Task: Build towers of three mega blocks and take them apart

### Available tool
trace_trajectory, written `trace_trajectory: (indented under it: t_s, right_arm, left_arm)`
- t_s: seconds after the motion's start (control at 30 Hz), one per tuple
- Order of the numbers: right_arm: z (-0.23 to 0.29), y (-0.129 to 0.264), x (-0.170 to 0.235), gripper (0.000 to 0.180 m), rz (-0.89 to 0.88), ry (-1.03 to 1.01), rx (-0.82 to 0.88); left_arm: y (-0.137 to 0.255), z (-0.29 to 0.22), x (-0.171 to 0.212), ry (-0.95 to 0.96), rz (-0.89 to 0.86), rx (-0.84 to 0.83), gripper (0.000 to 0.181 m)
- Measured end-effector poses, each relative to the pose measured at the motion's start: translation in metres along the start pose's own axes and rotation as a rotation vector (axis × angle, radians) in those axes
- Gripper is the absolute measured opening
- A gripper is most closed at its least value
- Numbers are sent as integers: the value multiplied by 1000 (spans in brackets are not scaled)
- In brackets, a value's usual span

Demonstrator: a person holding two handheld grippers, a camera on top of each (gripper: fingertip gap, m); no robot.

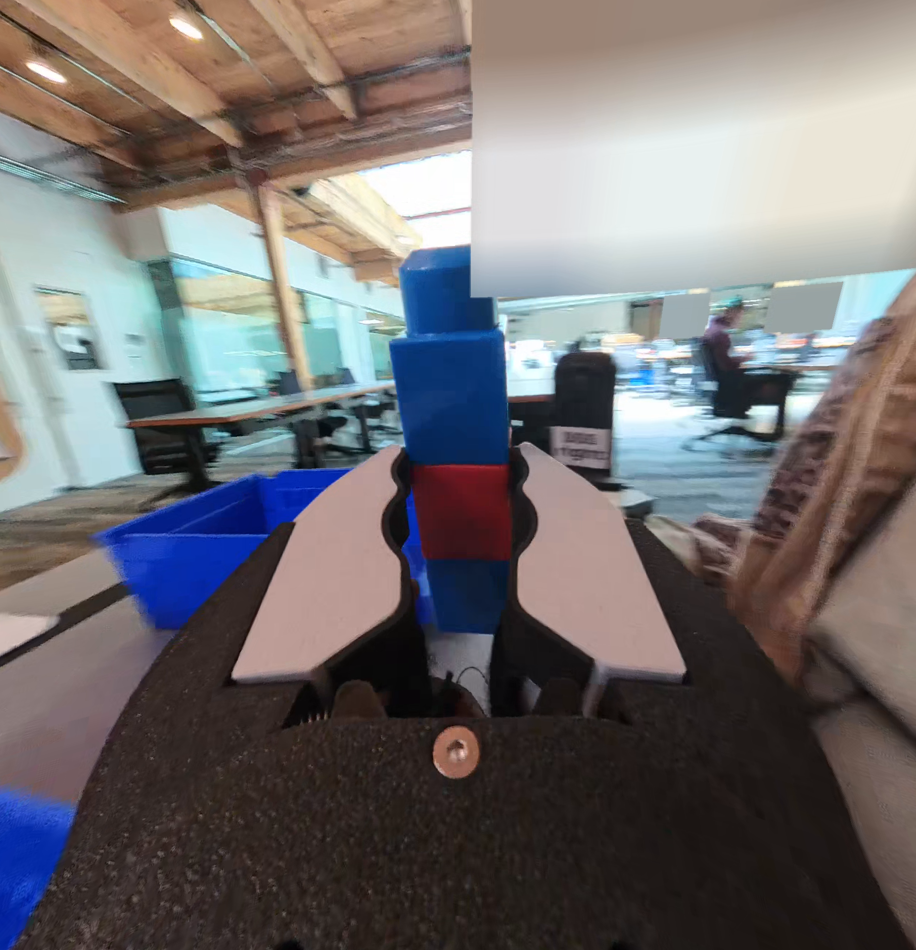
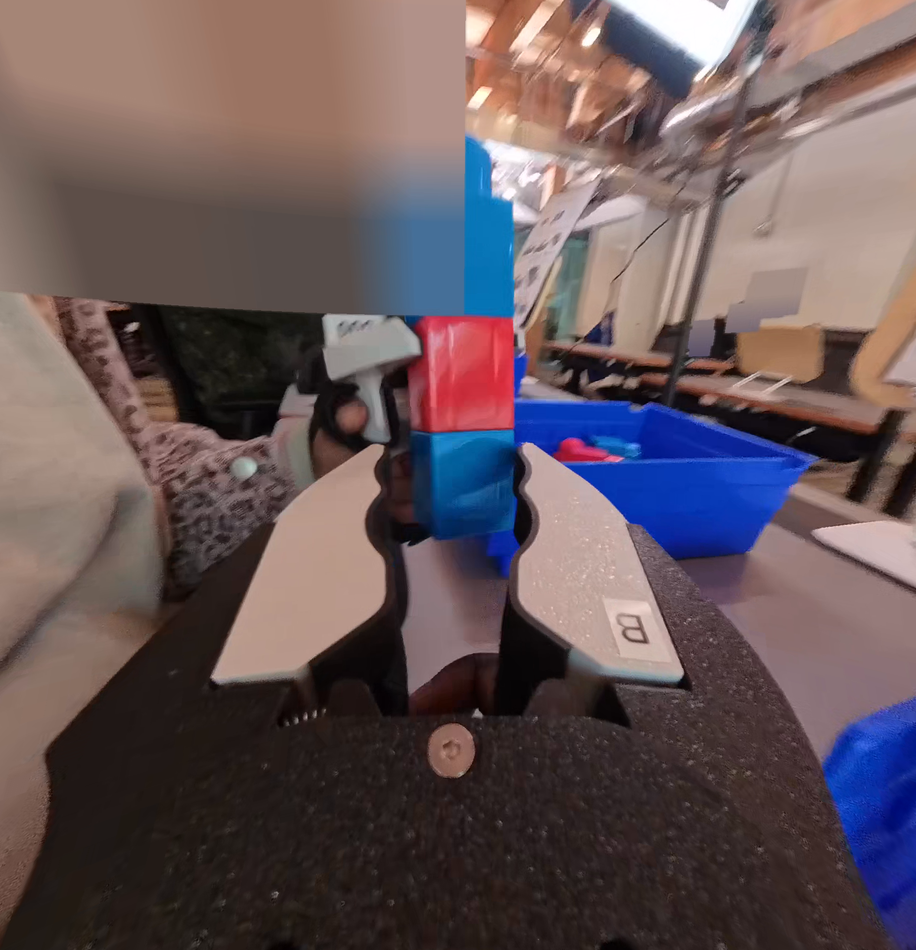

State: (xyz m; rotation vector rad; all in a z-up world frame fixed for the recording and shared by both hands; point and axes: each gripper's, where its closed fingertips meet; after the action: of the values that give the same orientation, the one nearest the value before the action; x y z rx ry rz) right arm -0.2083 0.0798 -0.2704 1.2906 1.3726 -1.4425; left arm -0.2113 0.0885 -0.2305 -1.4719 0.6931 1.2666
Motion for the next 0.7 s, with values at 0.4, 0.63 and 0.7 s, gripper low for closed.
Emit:
trace_trajectory:
  t_s: [0.4, 0.63, 0.7]
  right_arm:
    - [-41, 20, -29, 49, -140, 102, 363]
    - [-43, 9, -4, 35, 19, 113, 364]
    - [-42, 11, -4, 33, 32, 131, 371]
  left_arm:
    - [1, 46, 67, -734, 516, -460, 37]
    - [0, 43, 78, -762, 550, -414, 37]
    - [-1, 42, 77, -775, 540, -411, 36]
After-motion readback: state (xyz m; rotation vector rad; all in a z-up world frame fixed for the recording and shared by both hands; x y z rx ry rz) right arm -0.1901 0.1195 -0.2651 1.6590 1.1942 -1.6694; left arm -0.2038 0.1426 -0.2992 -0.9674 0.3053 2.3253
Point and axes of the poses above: each gripper's, where its closed fingertips meet, y back along the fingers, x out of its underside, z = x × y across the jaws, and after that the axes turned 1 degree about -z, right-handed
